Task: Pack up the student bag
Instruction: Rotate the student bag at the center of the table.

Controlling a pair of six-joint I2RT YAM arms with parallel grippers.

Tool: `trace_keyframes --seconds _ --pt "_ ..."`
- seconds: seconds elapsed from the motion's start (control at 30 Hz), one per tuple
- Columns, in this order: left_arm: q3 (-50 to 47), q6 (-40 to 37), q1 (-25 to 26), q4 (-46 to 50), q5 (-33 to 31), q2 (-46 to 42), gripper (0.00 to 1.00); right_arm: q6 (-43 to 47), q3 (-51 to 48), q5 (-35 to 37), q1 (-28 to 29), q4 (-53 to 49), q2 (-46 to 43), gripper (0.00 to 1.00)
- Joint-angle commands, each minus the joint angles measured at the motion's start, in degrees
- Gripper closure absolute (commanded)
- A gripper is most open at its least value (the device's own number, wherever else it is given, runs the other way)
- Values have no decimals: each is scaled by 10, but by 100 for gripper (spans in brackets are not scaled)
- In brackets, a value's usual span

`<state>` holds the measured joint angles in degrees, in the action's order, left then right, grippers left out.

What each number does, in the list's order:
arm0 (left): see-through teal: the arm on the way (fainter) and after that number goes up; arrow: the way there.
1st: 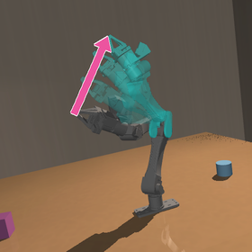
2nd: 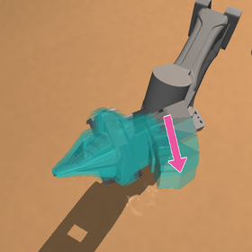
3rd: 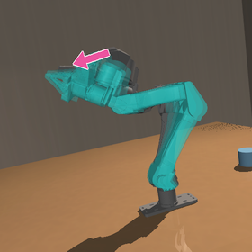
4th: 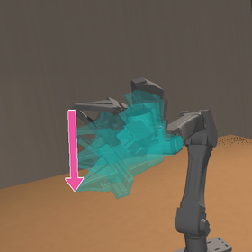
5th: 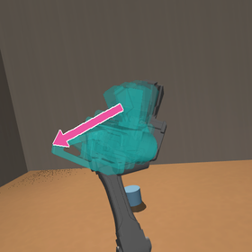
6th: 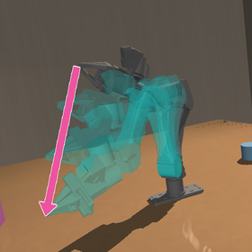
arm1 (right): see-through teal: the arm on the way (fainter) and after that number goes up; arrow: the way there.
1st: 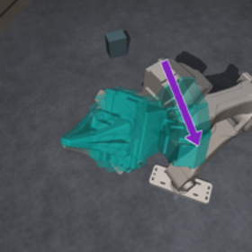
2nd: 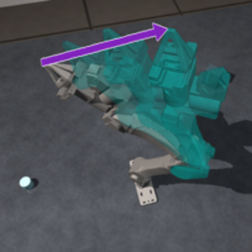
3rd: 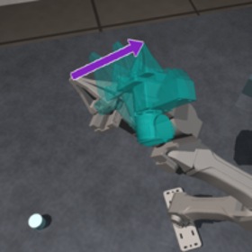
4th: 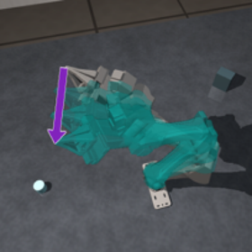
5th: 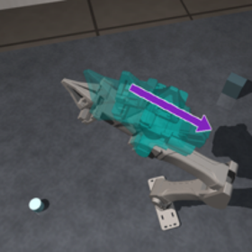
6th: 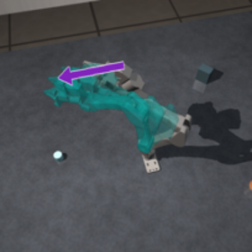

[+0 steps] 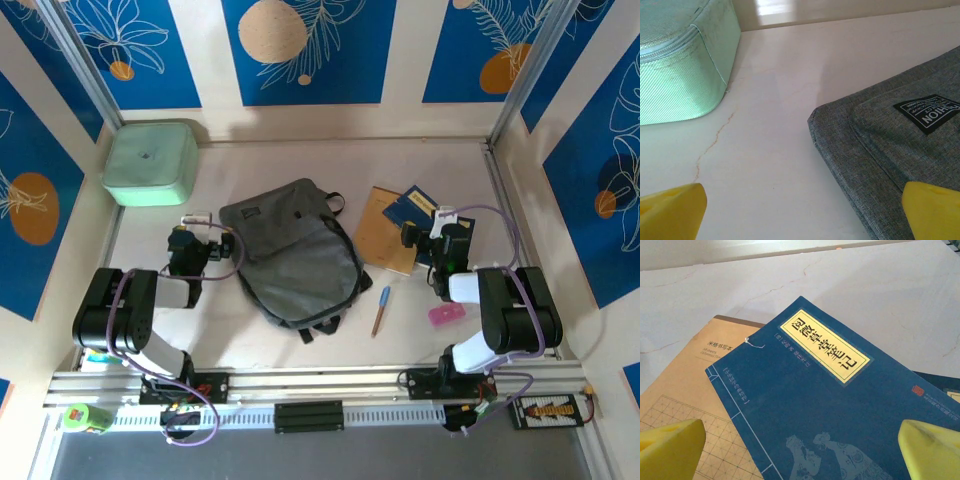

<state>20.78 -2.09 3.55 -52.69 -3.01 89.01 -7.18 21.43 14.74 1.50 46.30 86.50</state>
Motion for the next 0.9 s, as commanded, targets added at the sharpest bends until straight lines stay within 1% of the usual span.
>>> trace_keyframes --seconds 0.0,0.87 --pt "11 -11 4 -4 11 6 0 -6 12 -4 0 23 7 1" --pt "12 -10 3 -1 13 6 0 -7 15 -10 -4 18 8 1"
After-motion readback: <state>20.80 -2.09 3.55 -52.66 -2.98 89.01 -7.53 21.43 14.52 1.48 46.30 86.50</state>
